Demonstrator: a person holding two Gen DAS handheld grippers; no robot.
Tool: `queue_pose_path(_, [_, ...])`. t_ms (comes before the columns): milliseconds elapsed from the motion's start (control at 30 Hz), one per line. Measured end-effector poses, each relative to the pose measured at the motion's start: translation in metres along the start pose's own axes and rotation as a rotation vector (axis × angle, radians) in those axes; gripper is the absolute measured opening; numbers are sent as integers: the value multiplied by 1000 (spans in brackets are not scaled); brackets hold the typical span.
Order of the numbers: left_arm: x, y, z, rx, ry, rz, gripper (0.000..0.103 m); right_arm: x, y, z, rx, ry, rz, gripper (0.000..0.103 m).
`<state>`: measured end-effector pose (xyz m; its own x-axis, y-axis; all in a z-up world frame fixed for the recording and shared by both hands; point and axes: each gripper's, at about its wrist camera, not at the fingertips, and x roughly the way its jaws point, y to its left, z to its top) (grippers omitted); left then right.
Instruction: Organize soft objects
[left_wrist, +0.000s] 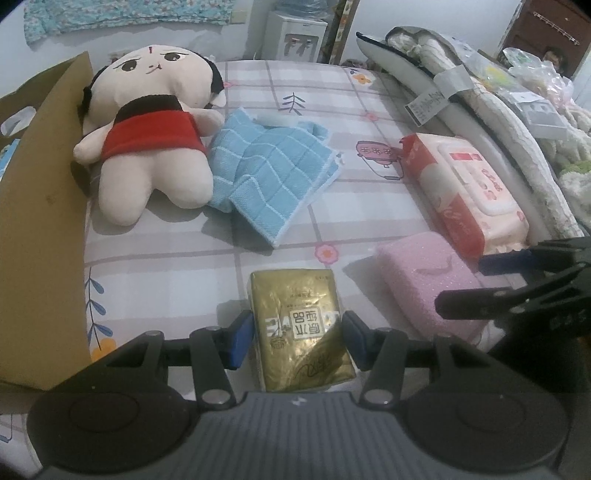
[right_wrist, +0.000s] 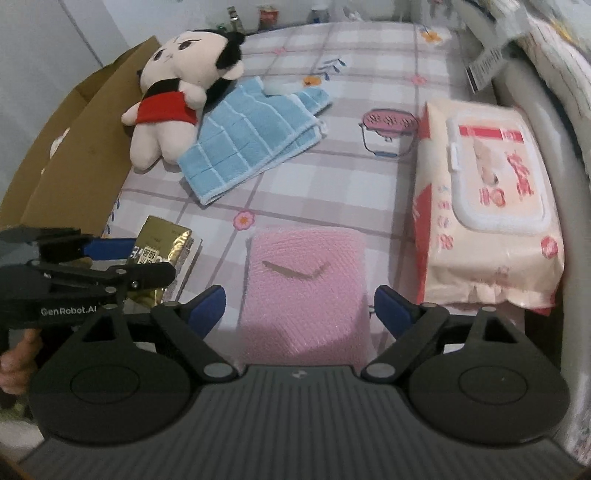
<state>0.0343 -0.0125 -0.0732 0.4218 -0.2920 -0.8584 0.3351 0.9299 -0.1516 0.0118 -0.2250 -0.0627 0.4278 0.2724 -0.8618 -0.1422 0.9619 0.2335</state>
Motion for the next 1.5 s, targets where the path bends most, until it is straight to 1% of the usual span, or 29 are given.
queue_pose_path(67, [0,0,0,0,0,-3,54,1,5,0,-27,-5,-16,73])
queue_pose_path(133, [0,0,0,1,0,-4,54,3,6,0,-29,2,-13,58])
queue_pose_path(167, [0,-1,0,1,1,-4,54,3,6,1,-27,-4,-15,56])
queue_pose_path(300, [2,0,0,2,6,-4,53,2,8,3,-46,-30,-18,50])
queue_pose_path(500, [2,-1,1,3,8,-3,54,2,18,10,-114,-75,-33,49])
queue_pose_path(667, [5,1,1,-1,15,-3,54,8,26,15,-180,-84,-28,40])
queue_pose_path(700, [5,1,1,-1,15,-3,54,11,27,15,-189,-84,-26,35])
queue_pose_path(767, [5,0,1,0,15,-3,54,19,27,16,-205,-68,-30,33])
queue_pose_path(800, [6,1,1,1,16,-3,54,22,26,15,-210,-68,-34,30])
queue_pose_path(833, [6,1,2,0,17,-3,54,24,26,15,-222,-78,-32,25])
queue_pose_path(867, [7,1,2,-1,18,-4,54,25,27,16,-231,-80,-35,23])
queue_pose_path(933, [7,1,2,-4,19,-4,54,25,26,17,-239,-79,-49,11])
queue_pose_path(967, [8,1,3,-4,19,-4,54,26,26,17,-244,-79,-55,9])
queue_pose_path(1000, [8,1,3,-5,19,-4,54,26,26,18,-247,-80,-65,2])
queue_pose_path(1033, [8,1,3,-4,18,-4,54,25,25,18,-243,-80,-69,0])
queue_pose_path(1100, [7,1,3,-3,17,-4,54,23,21,19,-214,-91,-72,0])
queue_pose_path(1200, [7,1,3,-1,17,-4,54,16,6,21,-106,-116,-36,0])
queue_pose_path(1233, [7,1,3,-2,17,-3,54,10,2,21,-69,-133,-15,0])
queue_pose_path(1333, [6,2,3,-6,14,-1,54,-12,-9,18,21,-171,8,0])
queue_pose_path(1367, [6,3,3,-7,13,0,54,-19,-11,15,48,-165,25,1])
queue_pose_path(1433, [6,4,4,-10,13,-1,54,-31,-13,5,71,-122,95,6])
queue_pose_path(1467, [5,5,4,-10,11,-2,54,-35,-11,-1,63,-97,114,12])
queue_pose_path(1500, [5,5,4,-10,8,-1,54,-38,-6,-8,41,-63,132,35])
